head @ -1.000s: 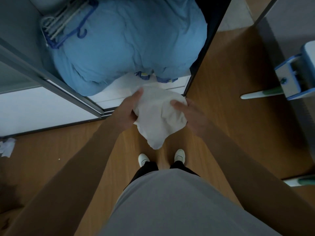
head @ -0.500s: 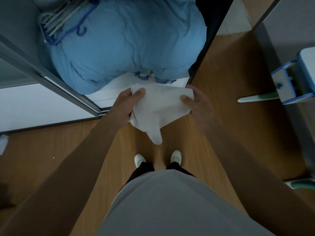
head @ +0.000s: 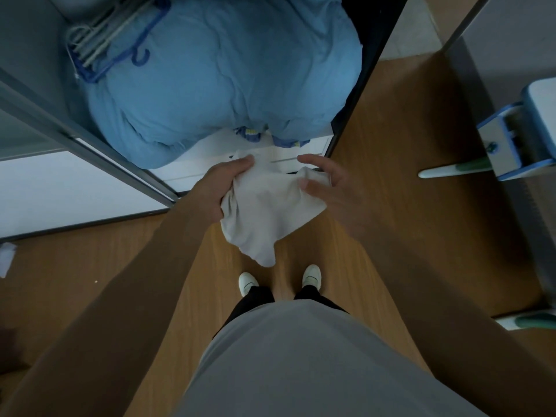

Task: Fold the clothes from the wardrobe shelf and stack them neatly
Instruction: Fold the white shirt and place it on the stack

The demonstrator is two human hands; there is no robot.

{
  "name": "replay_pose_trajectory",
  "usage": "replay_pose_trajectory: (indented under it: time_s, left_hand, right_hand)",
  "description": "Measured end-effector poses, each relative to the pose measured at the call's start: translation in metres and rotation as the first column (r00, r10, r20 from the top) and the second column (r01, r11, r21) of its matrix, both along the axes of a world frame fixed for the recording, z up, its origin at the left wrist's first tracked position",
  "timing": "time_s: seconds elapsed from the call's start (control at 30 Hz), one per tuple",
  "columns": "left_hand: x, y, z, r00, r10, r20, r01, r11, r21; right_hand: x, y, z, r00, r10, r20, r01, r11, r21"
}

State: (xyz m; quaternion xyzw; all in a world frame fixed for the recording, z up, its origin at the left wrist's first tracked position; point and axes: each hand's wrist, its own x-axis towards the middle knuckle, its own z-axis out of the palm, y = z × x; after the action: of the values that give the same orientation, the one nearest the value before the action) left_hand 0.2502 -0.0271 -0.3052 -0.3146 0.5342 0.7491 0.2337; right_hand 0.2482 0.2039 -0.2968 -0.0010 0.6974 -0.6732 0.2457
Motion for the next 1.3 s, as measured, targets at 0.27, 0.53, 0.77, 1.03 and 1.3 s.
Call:
replay_pose_trajectory:
  time_s: [0.27, 0.53, 0.77, 1.03, 1.3]
  left_hand:
    - [0.003, -0.002, -0.004, 0.949, -0.263, -0.174, 0.179, 0.902, -0.392]
    - [0.003, 0.006, 0.008, 0.756, -0.644, -0.12, 0.432, 0.628, -0.648]
    - [0.005, 0.013, 0.0, 0.778, -0.589, -0.219, 0.257, 0.616, -0.744]
    - [0.025, 0.017, -0.019, 0.786, -0.575, -0.229, 0.196, 0.583, -0.789]
    - [0.011, -0.014, -0.007, 0.865, -0.444, -0.235, 0.061, 0.558, -0.827]
  right_hand:
    - [-0.008, 0.001, 0.0, 0.99, -0.133, 0.044, 0.128, 0.987, 0.102]
    - [-0.015, 0.006, 0.008, 0.974, -0.205, 0.098, 0.181, 0.96, 0.214]
    - [-0.018, 0.003, 0.011, 0.957, -0.265, 0.12, 0.231, 0.944, 0.237]
    - [-0.023, -0.005, 0.006, 0.935, -0.317, 0.159, 0.281, 0.936, 0.209]
    - [-0.023, -0.006, 0.013, 0.987, -0.156, 0.044, 0.127, 0.915, 0.382]
